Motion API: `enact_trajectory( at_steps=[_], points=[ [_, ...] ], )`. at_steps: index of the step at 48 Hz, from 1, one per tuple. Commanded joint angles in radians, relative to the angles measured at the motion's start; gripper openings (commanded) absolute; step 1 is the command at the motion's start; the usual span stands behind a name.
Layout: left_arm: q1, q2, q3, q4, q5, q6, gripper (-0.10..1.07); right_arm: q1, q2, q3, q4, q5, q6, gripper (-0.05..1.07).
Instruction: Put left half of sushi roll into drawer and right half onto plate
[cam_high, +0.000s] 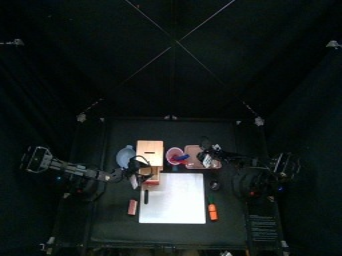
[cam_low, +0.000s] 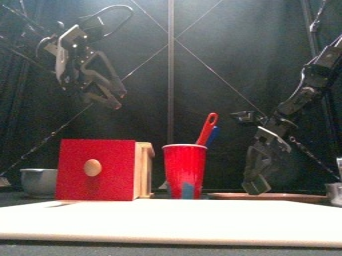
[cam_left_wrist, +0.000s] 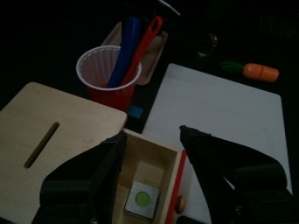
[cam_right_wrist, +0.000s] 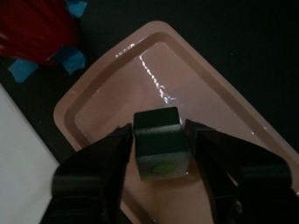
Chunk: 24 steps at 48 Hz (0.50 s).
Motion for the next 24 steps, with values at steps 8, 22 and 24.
enact_trajectory(
  at_steps=[8,22,24],
  points=[
    [-0.003,-0.005,-0.012,-0.003,-0.003,0.000,0.88,-0.006,-0.055,-0.025,-0.002,0.000,-0.002,1.03],
    [-0.003,-0.005,-0.011,-0.005,-0.003,0.000,0.88,0.012,-0.187,0.015,0.002,0.003,-0.002,1.03],
    [-0.003,-0.006,-0.011,-0.005,-0.003,0.000,0.88,0.015,-0.207,0.021,0.003,0.003,0.000,1.03]
  ],
)
